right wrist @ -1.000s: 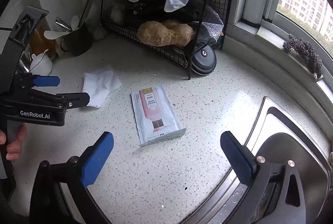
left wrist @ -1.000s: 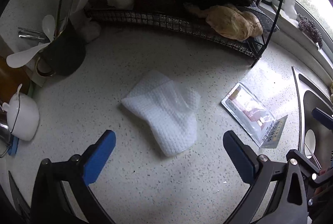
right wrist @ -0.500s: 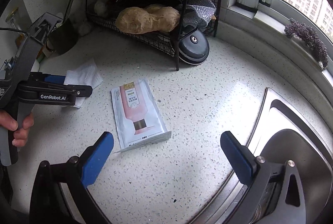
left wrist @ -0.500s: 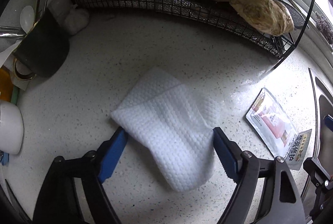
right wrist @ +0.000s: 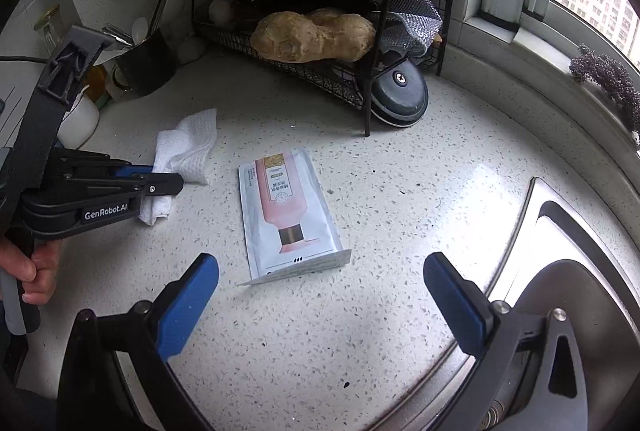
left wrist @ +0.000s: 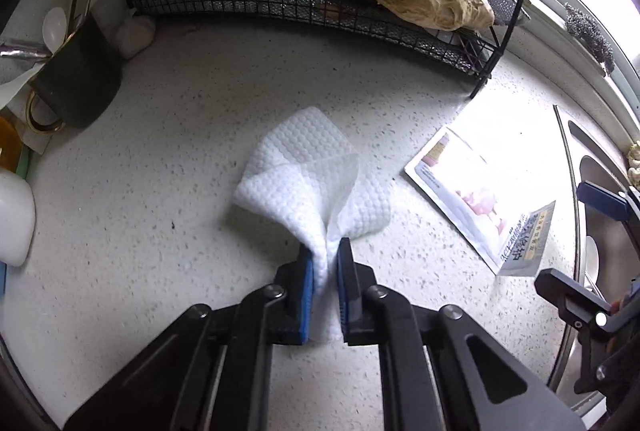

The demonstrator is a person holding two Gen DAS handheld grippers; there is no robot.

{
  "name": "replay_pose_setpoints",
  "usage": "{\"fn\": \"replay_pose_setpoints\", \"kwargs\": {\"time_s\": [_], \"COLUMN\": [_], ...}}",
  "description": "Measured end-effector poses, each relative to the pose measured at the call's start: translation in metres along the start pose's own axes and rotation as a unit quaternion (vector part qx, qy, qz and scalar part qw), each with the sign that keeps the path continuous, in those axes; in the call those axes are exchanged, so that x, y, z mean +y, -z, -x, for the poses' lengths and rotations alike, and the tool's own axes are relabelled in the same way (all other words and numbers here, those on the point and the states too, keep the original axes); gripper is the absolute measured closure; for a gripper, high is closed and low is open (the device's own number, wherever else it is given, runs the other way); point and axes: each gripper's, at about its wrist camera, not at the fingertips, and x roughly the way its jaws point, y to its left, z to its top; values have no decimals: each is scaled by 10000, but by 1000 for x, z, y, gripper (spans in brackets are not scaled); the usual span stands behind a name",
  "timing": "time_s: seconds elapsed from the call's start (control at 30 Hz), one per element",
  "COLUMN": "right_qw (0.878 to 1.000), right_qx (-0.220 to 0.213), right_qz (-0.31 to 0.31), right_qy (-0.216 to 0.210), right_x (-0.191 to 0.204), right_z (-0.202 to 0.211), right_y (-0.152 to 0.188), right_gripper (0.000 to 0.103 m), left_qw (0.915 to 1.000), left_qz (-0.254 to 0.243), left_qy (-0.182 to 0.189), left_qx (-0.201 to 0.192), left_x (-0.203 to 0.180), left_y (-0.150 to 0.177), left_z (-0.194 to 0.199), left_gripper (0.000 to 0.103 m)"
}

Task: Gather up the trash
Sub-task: 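Grasp the pink-printed packet by its edge with the right gripper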

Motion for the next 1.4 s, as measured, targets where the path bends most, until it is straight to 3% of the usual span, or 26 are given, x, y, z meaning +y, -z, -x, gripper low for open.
{"fn": "replay_pose_setpoints", "kwargs": {"time_s": [0.27, 0.5, 0.7, 0.77, 0.97, 1.1, 1.4], "right_qw": [9969, 9762, 9493, 9427, 9321, 9275, 9361], "right_qx": [-127, -157, 264, 398, 496, 508, 312], "right_qz": [673, 2010, 2853, 3035, 3197, 3304, 3123], "right_qy": [-391, -796, -1293, -1329, -1631, -1674, -1588], "right_x": [3, 7, 7, 9, 23, 44, 91], "right_z": [1, 1, -23, -28, -30, -24, -1], "right_y": [8, 1, -2, -1, 4, 15, 48], "right_gripper": [1, 5, 23, 44, 46, 51, 54], "left_qw": [9994, 9981, 9976, 9975, 9960, 9946, 9910], "left_qz": [313, 535, 603, 613, 811, 939, 1191], "left_qy": [-137, -286, -334, -340, -372, -423, -584], "left_qx": [-70, -87, -48, -62, -105, -125, -195], "left_x": [-16, -27, -36, -37, -13, -5, 11], "left_y": [33, 80, 97, 101, 104, 123, 175], "left_z": [30, 47, 51, 55, 67, 78, 104], "left_gripper": [94, 94, 94, 94, 94, 94, 94]}}
